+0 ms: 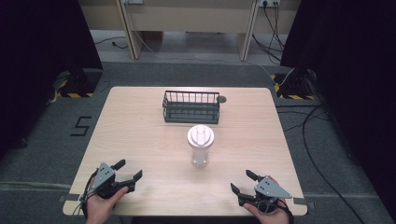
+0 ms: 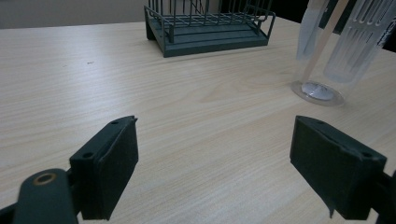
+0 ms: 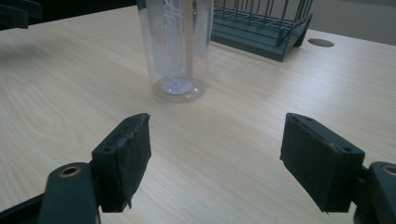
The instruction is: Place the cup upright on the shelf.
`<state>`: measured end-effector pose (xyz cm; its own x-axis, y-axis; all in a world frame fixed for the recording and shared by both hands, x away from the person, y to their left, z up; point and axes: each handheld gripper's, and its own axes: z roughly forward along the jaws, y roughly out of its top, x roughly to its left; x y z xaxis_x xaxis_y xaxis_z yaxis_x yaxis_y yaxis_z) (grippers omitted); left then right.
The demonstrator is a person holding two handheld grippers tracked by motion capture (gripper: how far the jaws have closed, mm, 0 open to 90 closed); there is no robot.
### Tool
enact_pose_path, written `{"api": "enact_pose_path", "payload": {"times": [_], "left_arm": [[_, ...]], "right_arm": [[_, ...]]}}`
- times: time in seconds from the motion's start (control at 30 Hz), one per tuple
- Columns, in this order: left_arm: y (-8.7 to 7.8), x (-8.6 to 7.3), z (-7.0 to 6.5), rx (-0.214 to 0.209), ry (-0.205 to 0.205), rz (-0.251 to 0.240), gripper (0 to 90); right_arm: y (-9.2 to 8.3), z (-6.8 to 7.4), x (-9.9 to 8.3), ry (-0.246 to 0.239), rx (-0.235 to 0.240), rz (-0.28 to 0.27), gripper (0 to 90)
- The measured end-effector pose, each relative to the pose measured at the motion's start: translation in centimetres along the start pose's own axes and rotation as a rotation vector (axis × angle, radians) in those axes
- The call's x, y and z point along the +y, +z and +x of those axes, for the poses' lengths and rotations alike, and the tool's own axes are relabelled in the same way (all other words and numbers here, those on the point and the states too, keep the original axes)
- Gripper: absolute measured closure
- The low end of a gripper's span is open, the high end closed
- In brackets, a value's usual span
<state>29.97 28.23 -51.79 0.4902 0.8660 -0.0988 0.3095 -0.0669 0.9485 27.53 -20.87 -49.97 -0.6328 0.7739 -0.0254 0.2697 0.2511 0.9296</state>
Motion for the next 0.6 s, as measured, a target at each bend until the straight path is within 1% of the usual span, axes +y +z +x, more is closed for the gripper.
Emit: {"api": "enact_pose_path", "payload": {"times": [0.2, 0.4, 0.6], "left_arm": [[-0.1, 0.1, 0.0, 0.005, 0.002, -0.012, 14.9], [-0.1, 0.0, 0.0, 0.004, 0.001, -0.007, 15.0], [-0.1, 0.0, -0.1, 0.002, 0.006, 0.0, 15.0]], "right_arm": [[0.4, 0.4, 0.9, -0.02, 0.003, -0.014, 23.0], [0.9, 0.7, 1.6, -0.027, 0.009, -0.024, 22.8], [1.8, 0.9, 2.4, -0.034, 0.026, -0.026, 22.9]]}}
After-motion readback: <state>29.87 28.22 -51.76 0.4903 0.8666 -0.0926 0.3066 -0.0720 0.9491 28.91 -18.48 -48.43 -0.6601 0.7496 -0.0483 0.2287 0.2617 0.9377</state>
